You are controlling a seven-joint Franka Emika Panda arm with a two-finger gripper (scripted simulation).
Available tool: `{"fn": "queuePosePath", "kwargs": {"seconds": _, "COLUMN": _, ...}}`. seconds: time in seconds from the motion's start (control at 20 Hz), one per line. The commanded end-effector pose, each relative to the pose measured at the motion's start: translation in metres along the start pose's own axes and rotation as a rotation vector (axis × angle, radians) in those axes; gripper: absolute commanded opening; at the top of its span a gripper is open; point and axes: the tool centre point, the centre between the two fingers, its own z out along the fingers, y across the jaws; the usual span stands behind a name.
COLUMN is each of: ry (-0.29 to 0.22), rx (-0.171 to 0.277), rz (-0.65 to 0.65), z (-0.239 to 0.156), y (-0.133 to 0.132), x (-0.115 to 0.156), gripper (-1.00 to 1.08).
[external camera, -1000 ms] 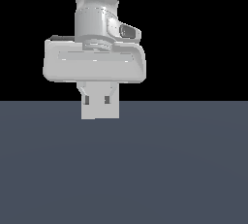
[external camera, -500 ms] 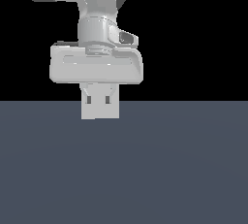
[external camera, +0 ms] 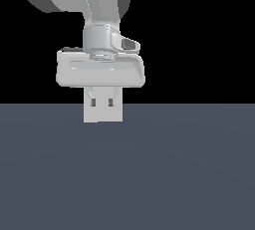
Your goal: Plug the charger into the wall socket.
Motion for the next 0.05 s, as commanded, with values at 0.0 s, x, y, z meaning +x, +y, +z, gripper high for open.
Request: {"fn": "queuePosePath", "kwargs": {"seconds": 0.0, "ry": 0.0, "rx": 0.0, "rz": 0.0, "z": -0.0002, "y": 0.0, "x": 0.0016, "gripper": -1.0}}
